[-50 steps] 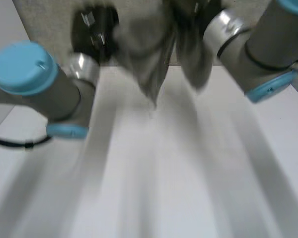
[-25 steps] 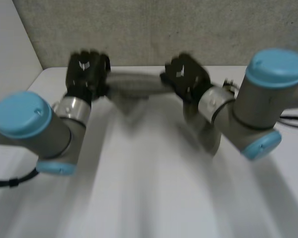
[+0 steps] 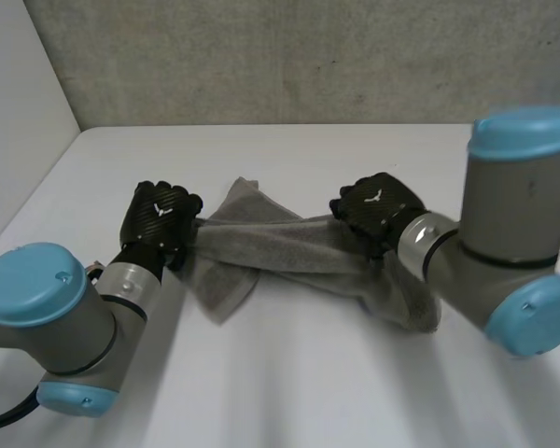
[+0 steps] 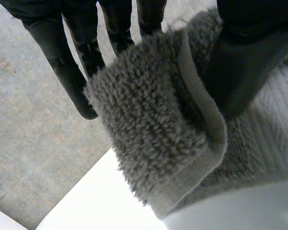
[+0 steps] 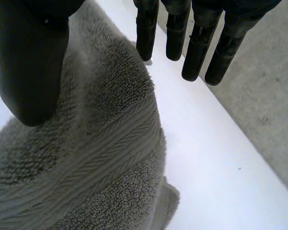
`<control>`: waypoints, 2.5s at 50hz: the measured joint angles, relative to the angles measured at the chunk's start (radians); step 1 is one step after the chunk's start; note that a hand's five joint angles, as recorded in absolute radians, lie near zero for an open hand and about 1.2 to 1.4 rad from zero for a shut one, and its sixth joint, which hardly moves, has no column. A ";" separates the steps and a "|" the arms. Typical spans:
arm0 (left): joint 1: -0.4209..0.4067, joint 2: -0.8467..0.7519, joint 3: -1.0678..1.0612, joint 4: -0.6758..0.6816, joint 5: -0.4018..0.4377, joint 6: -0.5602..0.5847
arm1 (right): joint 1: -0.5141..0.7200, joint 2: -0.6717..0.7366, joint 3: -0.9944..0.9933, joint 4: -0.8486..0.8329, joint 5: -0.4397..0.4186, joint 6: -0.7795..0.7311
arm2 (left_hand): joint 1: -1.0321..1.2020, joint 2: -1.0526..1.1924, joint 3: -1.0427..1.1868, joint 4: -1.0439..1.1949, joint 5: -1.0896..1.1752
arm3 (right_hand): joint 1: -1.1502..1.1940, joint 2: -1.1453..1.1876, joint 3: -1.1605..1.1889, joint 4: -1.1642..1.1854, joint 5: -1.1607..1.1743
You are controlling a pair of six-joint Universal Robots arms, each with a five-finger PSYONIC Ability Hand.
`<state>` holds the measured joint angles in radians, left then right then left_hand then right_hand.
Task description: Fold the towel.
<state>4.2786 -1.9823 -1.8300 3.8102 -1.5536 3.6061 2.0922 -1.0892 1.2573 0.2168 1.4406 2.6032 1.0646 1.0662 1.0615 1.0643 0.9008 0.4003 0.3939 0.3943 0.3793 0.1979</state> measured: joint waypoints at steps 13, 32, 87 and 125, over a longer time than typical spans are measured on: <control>-0.006 0.018 -0.058 0.000 -0.002 -0.009 | -0.147 0.061 -0.148 0.177 -0.150 0.128 | -0.439 -0.445 -0.444 -0.438 -0.468 | 0.001 0.002 0.002 0.004 0.024; 0.005 0.013 -0.067 -0.029 -0.002 -0.005 | -0.156 0.340 -0.336 0.202 -0.166 0.169 | -0.646 -0.626 -0.650 -0.645 -0.680 | 0.163 0.169 0.172 0.178 0.197; 0.078 -0.116 0.055 -0.046 0.042 -0.214 | -0.272 0.056 -0.094 0.017 -0.179 0.418 | -0.064 -0.065 -0.058 -0.062 -0.089 | 0.916 0.921 0.939 0.957 0.963; 0.138 0.173 0.441 -0.551 0.197 -0.577 | -0.355 -0.313 -0.262 0.221 -0.197 0.340 | 0.257 0.285 0.314 0.289 0.275 | 0.937 0.921 0.942 0.957 0.963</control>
<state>4.4164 -1.8098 -1.3888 3.2589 -1.3568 3.0288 1.7375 -1.4020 0.9950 0.4378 1.2434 2.9430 1.3217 1.3512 1.3756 1.3536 1.1760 1.3370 1.3153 1.3359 1.3368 1.1609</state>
